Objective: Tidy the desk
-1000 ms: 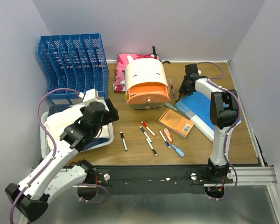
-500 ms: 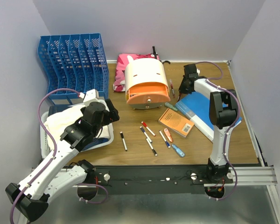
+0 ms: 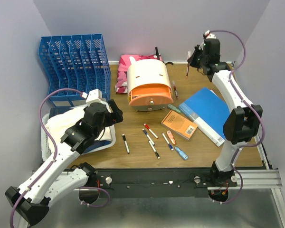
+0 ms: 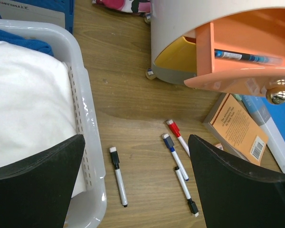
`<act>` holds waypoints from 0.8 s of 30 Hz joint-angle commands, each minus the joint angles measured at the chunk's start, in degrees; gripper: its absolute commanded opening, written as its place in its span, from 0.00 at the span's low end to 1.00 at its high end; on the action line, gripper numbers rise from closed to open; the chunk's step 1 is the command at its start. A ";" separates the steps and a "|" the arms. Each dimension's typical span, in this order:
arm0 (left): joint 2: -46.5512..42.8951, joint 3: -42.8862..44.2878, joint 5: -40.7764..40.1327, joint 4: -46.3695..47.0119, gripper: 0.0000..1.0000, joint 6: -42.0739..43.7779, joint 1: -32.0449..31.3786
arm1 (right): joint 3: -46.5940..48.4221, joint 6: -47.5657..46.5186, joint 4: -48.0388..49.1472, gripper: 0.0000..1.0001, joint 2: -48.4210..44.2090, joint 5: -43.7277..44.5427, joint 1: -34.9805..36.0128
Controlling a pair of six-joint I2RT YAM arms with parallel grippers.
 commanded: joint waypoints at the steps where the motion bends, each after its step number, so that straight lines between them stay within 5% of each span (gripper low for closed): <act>1: 0.43 2.53 1.83 2.69 0.99 1.96 0.46 | 7.98 -17.08 -3.49 0.01 -3.81 -20.83 -0.29; 6: 0.69 2.89 2.97 3.56 0.99 2.58 0.46 | 14.42 -34.41 -11.04 0.01 -4.52 -55.33 0.24; 9: 0.43 2.89 3.93 4.18 0.99 2.49 0.46 | 18.45 -44.15 -17.88 0.01 -3.38 -65.83 2.69; 17: -0.01 3.15 6.31 4.88 0.99 2.23 0.55 | 24.10 -69.47 -37.06 0.01 -1.09 -65.45 13.32; 24: -0.27 2.71 7.46 5.41 0.99 1.70 0.55 | 23.65 -71.69 -37.86 0.02 0.40 -62.36 17.91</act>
